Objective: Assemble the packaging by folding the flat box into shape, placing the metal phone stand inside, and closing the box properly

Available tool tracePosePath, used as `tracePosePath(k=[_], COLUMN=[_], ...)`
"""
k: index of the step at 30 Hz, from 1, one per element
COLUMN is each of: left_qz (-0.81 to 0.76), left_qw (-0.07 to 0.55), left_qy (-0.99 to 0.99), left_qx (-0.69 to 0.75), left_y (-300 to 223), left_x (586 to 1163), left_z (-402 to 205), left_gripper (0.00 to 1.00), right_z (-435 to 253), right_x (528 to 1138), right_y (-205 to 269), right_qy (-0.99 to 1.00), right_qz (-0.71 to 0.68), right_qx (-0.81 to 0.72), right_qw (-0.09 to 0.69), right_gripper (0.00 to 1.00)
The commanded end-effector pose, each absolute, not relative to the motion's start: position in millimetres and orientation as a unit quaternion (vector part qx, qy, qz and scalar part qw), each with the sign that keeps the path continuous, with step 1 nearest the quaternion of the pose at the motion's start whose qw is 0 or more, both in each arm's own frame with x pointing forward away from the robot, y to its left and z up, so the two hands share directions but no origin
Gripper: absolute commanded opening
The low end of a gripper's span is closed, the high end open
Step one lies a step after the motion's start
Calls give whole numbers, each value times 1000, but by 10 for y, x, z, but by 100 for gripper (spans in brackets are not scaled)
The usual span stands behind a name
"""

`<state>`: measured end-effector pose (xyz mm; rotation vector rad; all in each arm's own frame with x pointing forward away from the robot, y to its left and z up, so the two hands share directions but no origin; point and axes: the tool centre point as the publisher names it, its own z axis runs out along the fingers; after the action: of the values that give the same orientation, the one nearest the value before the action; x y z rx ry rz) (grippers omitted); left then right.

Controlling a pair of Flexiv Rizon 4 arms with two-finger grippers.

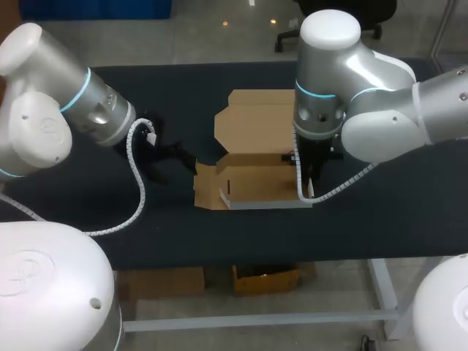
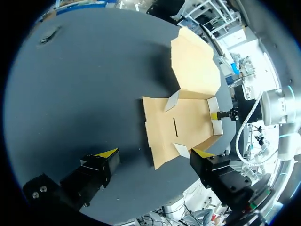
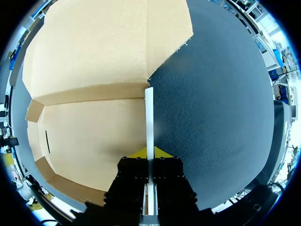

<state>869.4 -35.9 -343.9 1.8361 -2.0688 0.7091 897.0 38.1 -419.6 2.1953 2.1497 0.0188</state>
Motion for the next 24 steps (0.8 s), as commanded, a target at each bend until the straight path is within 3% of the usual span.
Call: tracePosePath(k=[1, 14, 21, 23, 24], left_qz=[247, 247, 262, 262, 262], left_qw=[161, 160, 201, 202, 203], left_qy=[-710, -710, -705, -706, -706], left_qx=[639, 640, 628, 626, 626], left_y=[-389, -408, -456, -484, -491], left_x=[8804, 8807, 8865, 8868, 8868], left_z=[-3559, -3582, -3751, -3792, -3808], left_gripper=[100, 100, 100, 88, 87], right_z=[-4207, -4207, -4207, -4207, -4207], right_x=[8972, 8972, 8972, 8972, 8972], right_y=[381, 381, 381, 381, 381], right_qy=[699, 699, 699, 699, 699], right_qz=[6, 6, 6, 6, 6], right_qx=[714, 714, 714, 714, 714], right_qw=[35, 35, 35, 35, 35], right_gripper=[0, 0, 0, 0, 0])
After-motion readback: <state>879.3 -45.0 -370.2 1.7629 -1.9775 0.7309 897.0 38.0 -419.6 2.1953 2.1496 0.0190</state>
